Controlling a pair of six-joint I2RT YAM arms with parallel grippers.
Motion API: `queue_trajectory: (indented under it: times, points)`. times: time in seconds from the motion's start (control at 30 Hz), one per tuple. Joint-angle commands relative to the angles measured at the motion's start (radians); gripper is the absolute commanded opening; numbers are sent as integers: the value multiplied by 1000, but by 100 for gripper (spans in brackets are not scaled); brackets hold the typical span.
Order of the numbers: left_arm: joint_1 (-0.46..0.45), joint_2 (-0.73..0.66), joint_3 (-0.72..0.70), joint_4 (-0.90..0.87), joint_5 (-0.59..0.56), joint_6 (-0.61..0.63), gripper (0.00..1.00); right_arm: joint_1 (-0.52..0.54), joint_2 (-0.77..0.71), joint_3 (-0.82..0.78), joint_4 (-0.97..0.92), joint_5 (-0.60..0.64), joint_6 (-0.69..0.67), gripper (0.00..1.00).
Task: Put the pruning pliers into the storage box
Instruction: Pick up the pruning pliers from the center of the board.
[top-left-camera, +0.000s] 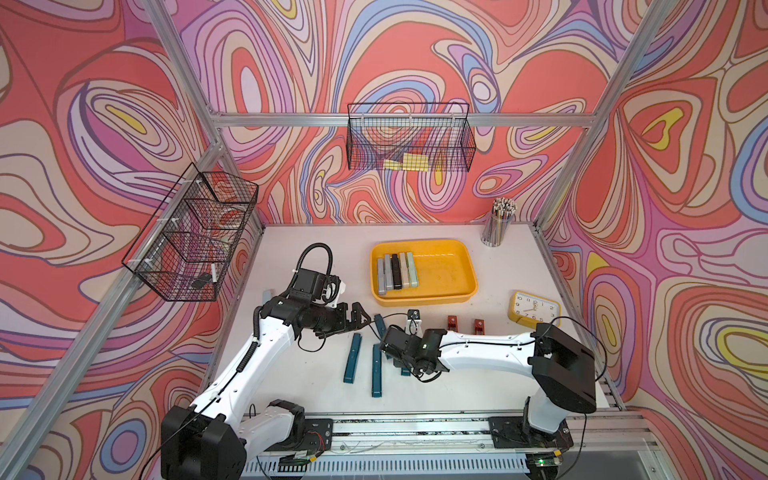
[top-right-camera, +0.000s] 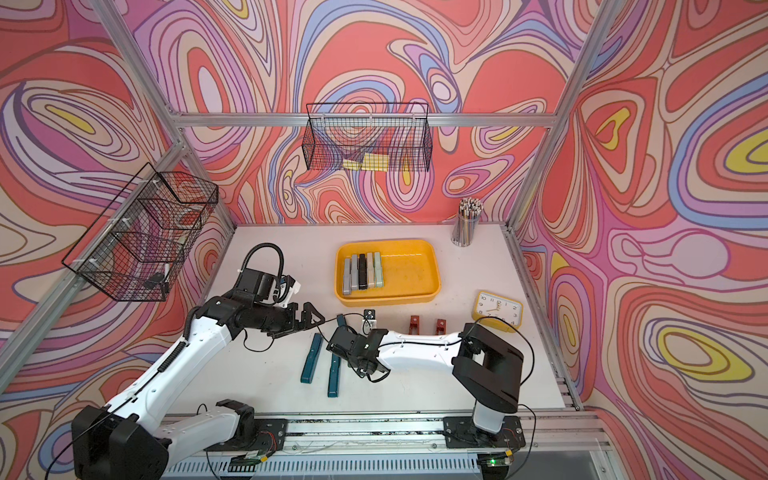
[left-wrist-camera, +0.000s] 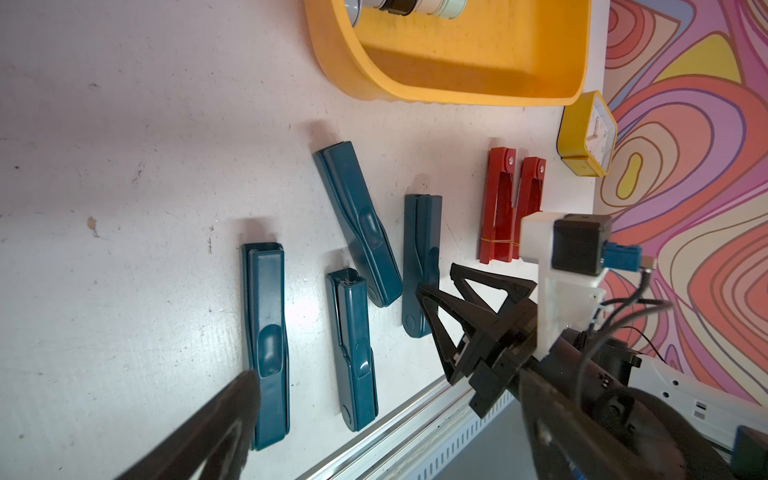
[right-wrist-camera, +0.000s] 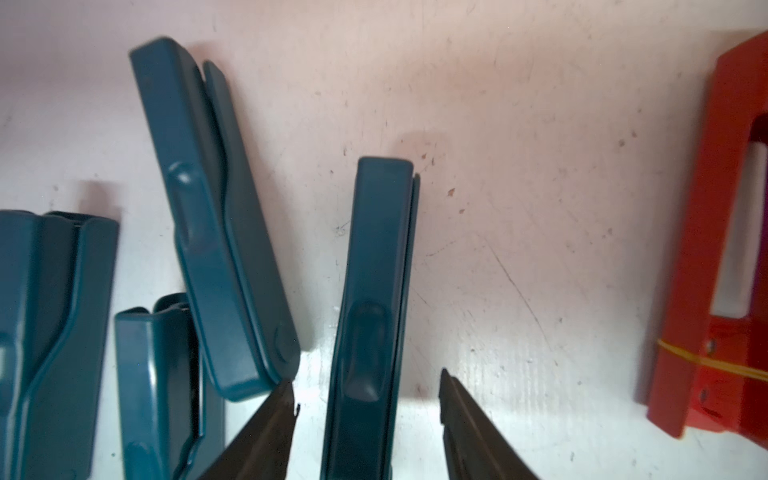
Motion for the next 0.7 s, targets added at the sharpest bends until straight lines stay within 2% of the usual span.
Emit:
queue_trajectory:
  times: [0.0,0.07,0.43,0.67]
  points:
    - [-2,-18,24,-33,0,24,99,7,20,19,-14,-22,12,51]
    - [-2,-19,23,-36,3,26,99,7,20,16,-12,-23,13,47]
    - [-2,-19,17,-33,-2,32,99,-4,77,33,3,-59,-9,47]
    - [-2,-16,14,-30,0,32,99,-10,77,28,6,-66,-8,41]
